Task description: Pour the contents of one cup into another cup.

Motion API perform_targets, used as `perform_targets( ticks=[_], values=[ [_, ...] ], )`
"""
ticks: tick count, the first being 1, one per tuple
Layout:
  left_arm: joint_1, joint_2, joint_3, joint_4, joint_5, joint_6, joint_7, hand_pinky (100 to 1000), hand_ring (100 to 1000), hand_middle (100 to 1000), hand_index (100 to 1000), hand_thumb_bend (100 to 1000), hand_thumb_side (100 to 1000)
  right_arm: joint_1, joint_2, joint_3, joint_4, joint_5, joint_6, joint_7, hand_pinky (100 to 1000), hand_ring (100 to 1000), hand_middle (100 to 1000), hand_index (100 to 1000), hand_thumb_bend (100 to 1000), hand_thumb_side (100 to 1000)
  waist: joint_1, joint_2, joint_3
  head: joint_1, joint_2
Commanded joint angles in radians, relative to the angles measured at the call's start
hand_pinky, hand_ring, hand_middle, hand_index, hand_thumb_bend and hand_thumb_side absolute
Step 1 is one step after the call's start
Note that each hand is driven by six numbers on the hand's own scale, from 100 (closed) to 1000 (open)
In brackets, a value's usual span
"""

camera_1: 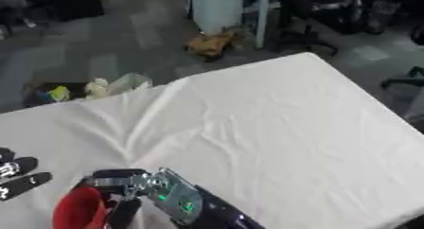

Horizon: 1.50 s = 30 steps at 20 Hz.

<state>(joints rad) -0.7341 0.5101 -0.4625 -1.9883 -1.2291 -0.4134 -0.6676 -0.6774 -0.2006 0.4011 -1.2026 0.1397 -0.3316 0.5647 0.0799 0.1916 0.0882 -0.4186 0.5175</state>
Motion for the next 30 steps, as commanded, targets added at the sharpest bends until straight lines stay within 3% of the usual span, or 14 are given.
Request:
perform_targets(
  ticks=[1,2,3,4,5,7,8,9,15,20,25,28,30],
  values=[
    [0.023,-0.005,0.097,-0.012,0.052,0.035,0.033,381,538,627,854,379,437,-0.016,-0.023,-0.058,0.024,0.052,-0.046,-0.052,680,319,256,584,591,379,-0.002,-0.012,0.004,-0.012,-0.008],
    [0.034,-0.003,0.123,-0.012,0.068,0.051,0.049,383,539,627,854,372,446,-0.016,-0.026,-0.069,0.033,0.068,-0.062,-0.067,706,347,275,599,610,412,-0.001,-0.011,0.003,-0.012,-0.008],
    [0.044,0.002,0.142,-0.012,0.083,0.066,0.065,396,546,625,854,338,478,-0.017,-0.028,-0.074,0.042,0.084,-0.078,-0.083,864,492,407,710,730,548,-0.001,-0.01,0.003,-0.013,-0.009],
    [0.052,0.008,0.151,-0.012,0.099,0.082,0.08,396,546,625,854,338,478,-0.016,-0.031,-0.077,0.051,0.099,-0.093,-0.099,864,492,407,710,730,548,-0.001,-0.01,0.003,-0.014,-0.009],
    [0.061,0.012,0.153,-0.012,0.115,0.098,0.096,411,560,626,855,295,508,-0.016,-0.034,-0.077,0.062,0.115,-0.109,-0.108,950,604,508,782,830,591,-0.002,-0.009,0.003,-0.015,-0.009],
    [0.079,0.021,0.154,-0.012,0.147,0.13,0.128,419,572,627,854,272,522,-0.013,-0.038,-0.083,0.088,0.147,-0.141,-0.118,982,648,553,811,859,590,-0.004,-0.008,0.002,-0.016,-0.009],
    [0.088,0.025,0.154,-0.012,0.163,0.146,0.145,424,575,627,855,265,525,-0.011,-0.039,-0.089,0.1,0.164,-0.158,-0.123,987,656,564,817,815,583,-0.005,-0.008,0.001,-0.016,-0.01],
    [0.096,0.029,0.156,-0.012,0.178,0.162,0.16,424,585,625,854,243,537,-0.01,-0.04,-0.096,0.109,0.179,-0.173,-0.131,989,658,564,818,870,595,-0.007,-0.008,0.0,-0.015,-0.01],
    [0.154,0.042,0.175,-0.012,0.269,0.252,0.25,411,611,619,856,130,579,-0.01,-0.068,-0.162,0.128,0.269,-0.238,-0.212,976,636,560,815,864,617,-0.013,-0.009,-0.006,-0.009,-0.009],
    [0.211,0.046,0.206,-0.012,0.343,0.326,0.324,411,644,609,848,100,630,-0.002,-0.142,-0.25,0.094,0.288,-0.228,-0.286,959,618,554,809,853,632,-0.02,-0.007,-0.014,-0.001,-0.009],
    [0.285,0.021,0.232,-0.012,0.43,0.362,0.411,409,708,604,840,100,771,0.034,-0.229,-0.325,0.008,0.247,-0.18,-0.362,930,598,545,796,766,624,-0.033,0.0,-0.024,0.017,-0.013],
    [0.353,0.058,0.236,-0.012,0.79,0.351,0.645,392,732,609,840,100,844,0.081,-0.262,-0.355,-0.062,0.207,-0.133,-0.454,879,582,534,778,736,633,-0.042,0.006,-0.027,0.039,-0.023],
    [0.386,0.062,0.255,-0.012,0.971,0.346,0.687,387,751,615,840,100,882,0.116,-0.274,-0.374,-0.124,0.155,-0.107,-0.496,847,571,531,772,719,649,-0.048,0.01,-0.03,0.053,-0.028]
  ],
)
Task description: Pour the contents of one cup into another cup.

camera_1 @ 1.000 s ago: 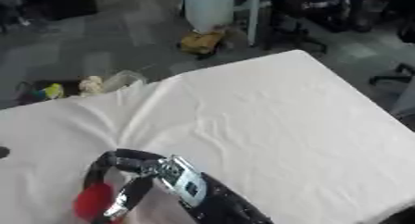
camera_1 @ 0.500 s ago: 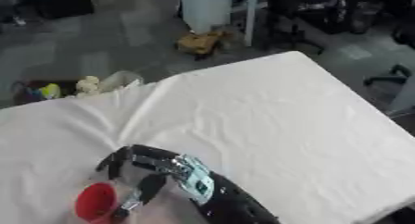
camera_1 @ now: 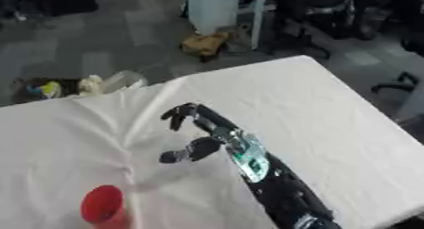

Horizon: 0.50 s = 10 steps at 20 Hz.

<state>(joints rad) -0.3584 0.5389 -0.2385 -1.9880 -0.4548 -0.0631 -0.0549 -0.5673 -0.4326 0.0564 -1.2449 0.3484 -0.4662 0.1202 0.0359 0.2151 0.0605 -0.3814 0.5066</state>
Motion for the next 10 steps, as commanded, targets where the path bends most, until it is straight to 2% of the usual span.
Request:
perform_targets(
  ticks=[1,6,10],
  values=[
    [0.021,0.031,0.039,-0.012,0.252,-0.004,0.08,384,764,623,841,100,901,0.021,-0.046,-0.039,-0.11,-0.077,0.039,-0.066,829,561,527,767,711,657,-0.007,-0.012,-0.003,0.019,-0.017],
    [0.084,-0.002,0.062,-0.012,0.423,-0.001,0.11,376,789,631,843,112,952,0.096,-0.053,-0.097,-0.255,-0.191,0.085,-0.117,769,522,516,758,692,682,-0.019,-0.007,-0.007,0.031,-0.011],
    [0.127,-0.021,0.085,-0.012,0.476,-0.007,0.134,372,794,628,844,133,968,0.146,-0.066,-0.146,-0.335,-0.211,0.108,-0.156,758,523,517,756,687,690,-0.024,-0.007,-0.006,0.037,-0.016]
  ],
)
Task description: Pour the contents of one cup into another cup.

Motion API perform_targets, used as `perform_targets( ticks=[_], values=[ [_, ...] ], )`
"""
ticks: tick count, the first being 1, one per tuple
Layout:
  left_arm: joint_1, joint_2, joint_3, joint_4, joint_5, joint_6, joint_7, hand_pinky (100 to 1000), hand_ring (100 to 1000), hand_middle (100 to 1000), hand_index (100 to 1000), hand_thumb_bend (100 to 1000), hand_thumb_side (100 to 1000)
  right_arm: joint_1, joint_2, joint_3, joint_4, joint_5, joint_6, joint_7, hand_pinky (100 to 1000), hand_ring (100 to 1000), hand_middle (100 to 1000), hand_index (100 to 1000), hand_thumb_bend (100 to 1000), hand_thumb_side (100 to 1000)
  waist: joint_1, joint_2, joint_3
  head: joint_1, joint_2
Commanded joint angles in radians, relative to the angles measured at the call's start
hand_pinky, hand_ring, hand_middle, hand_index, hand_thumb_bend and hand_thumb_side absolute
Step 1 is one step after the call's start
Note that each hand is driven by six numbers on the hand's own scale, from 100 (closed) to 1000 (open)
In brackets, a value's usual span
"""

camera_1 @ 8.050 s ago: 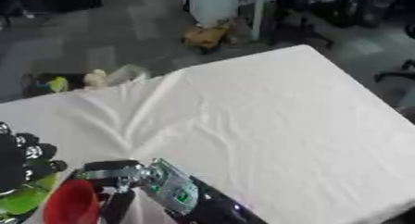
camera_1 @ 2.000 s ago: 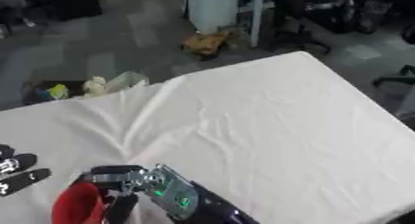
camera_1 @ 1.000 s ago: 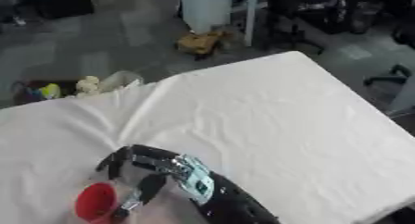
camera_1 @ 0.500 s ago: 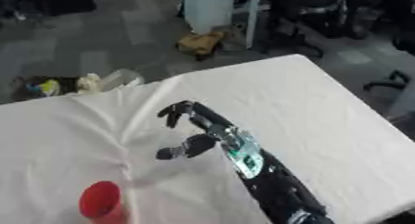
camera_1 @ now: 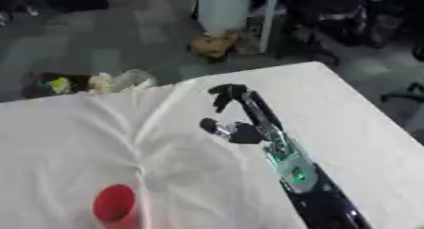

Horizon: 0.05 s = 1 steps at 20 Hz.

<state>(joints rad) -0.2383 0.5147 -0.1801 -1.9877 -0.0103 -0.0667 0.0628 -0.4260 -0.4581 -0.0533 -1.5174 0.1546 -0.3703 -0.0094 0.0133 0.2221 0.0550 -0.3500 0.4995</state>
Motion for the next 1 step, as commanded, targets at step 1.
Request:
perform_targets(
  ticks=[1],
  values=[
    [0.017,0.0,0.031,-0.012,0.034,-0.004,0.019,372,794,628,844,133,968,0.017,-0.043,-0.045,-0.077,-0.021,0.015,-0.037,758,523,517,756,687,690,-0.002,-0.014,-0.001,0.007,-0.008]
  ],
)
